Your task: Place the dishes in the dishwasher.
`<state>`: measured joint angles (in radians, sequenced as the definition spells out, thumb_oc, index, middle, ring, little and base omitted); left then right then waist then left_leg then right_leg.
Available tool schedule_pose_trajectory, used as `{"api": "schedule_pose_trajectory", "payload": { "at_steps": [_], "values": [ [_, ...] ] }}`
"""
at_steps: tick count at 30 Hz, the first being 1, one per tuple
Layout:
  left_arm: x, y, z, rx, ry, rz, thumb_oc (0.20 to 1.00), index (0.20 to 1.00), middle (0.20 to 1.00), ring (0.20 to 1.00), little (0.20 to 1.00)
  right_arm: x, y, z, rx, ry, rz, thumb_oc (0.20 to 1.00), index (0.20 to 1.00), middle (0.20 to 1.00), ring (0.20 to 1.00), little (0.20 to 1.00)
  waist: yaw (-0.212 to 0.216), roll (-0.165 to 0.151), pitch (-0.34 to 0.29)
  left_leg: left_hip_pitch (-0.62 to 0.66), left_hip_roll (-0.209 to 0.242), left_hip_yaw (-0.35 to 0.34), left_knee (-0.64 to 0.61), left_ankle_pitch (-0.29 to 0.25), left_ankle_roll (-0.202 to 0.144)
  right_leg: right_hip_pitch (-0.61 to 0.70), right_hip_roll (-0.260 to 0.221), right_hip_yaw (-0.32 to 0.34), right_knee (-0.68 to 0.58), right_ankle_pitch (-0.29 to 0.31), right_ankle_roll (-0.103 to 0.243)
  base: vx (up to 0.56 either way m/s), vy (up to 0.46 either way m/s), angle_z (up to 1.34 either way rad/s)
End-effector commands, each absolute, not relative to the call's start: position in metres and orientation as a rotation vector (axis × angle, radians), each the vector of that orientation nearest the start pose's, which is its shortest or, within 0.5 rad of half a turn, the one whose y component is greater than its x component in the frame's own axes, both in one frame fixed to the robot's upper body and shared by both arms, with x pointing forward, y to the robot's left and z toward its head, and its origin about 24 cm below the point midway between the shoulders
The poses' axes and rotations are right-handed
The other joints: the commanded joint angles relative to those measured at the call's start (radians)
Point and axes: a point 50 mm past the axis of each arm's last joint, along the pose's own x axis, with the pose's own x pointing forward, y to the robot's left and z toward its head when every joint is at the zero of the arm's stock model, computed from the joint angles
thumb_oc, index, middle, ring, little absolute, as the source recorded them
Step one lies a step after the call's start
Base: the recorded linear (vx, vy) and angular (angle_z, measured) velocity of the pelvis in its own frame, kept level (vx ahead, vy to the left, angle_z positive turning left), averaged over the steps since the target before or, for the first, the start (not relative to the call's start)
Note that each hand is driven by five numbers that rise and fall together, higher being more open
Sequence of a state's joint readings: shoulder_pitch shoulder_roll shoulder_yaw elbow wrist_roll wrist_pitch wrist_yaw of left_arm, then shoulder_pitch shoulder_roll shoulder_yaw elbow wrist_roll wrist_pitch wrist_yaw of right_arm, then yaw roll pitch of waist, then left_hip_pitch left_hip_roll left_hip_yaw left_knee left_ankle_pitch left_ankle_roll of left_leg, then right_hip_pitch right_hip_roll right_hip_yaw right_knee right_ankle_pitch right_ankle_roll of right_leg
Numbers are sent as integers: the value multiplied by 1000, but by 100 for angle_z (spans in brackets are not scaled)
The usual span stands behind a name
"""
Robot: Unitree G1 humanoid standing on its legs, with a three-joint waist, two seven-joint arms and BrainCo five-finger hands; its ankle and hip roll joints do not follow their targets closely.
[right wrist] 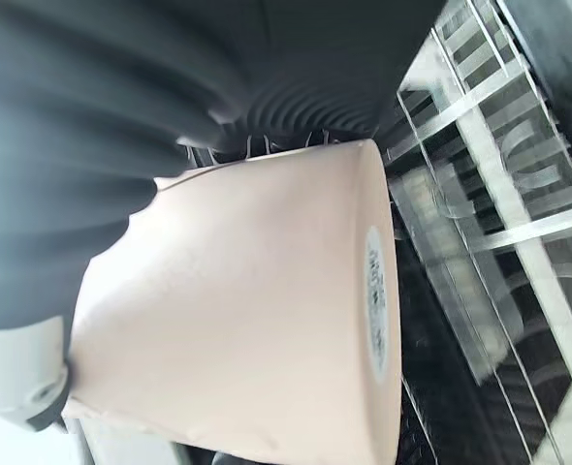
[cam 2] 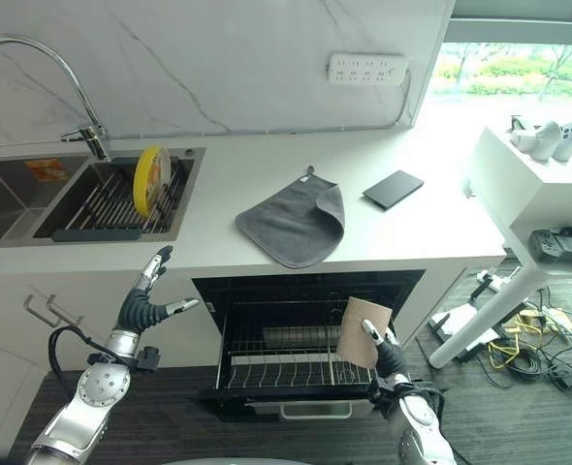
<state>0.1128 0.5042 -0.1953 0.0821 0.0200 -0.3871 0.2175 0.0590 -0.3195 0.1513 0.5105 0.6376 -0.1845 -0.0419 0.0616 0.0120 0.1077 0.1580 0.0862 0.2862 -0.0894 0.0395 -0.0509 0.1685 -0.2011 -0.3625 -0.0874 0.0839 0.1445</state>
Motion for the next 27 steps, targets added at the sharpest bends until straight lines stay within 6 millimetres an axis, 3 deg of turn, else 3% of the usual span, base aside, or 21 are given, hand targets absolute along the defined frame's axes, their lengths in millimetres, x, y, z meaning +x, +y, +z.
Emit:
{"api": "schedule_pose_trajectory", "payload": {
  "at_steps": [1,7,15,20,27],
  "values": [
    [236,201,66,518,-293,-163,1000,1000,1000,1000,1000,242,-224,-27,204,208,-216,200,200,200,200,200,35,4,7,30,-13,-8,18,-68,14,2,-10,2,50,-49,7,21,-18,4],
    [234,193,62,571,-265,-278,1000,1000,1000,1000,1000,252,-230,-31,130,257,-266,200,200,200,200,200,67,14,6,25,-15,-23,14,-64,13,7,-17,-21,54,-50,10,32,-14,7],
    [232,182,64,604,-251,-445,1000,1000,1000,1000,1000,277,-254,-13,28,247,-330,200,200,200,200,200,112,26,14,12,-13,-41,14,-56,8,11,-23,-52,55,-48,12,19,-4,12],
    [223,173,50,642,-167,-625,1000,1000,1000,1000,1000,286,-272,-8,-80,291,-357,200,200,200,200,200,138,37,24,-4,-12,-54,11,-48,5,8,-26,-74,55,-45,15,8,4,17],
    [212,170,27,697,-81,-720,1000,1000,1000,1000,1000,300,-285,0,-263,355,-339,200,200,200,200,200,153,53,44,-24,-13,-55,13,-39,-2,-11,-33,-80,65,-45,20,12,17,5]
  ]
}}
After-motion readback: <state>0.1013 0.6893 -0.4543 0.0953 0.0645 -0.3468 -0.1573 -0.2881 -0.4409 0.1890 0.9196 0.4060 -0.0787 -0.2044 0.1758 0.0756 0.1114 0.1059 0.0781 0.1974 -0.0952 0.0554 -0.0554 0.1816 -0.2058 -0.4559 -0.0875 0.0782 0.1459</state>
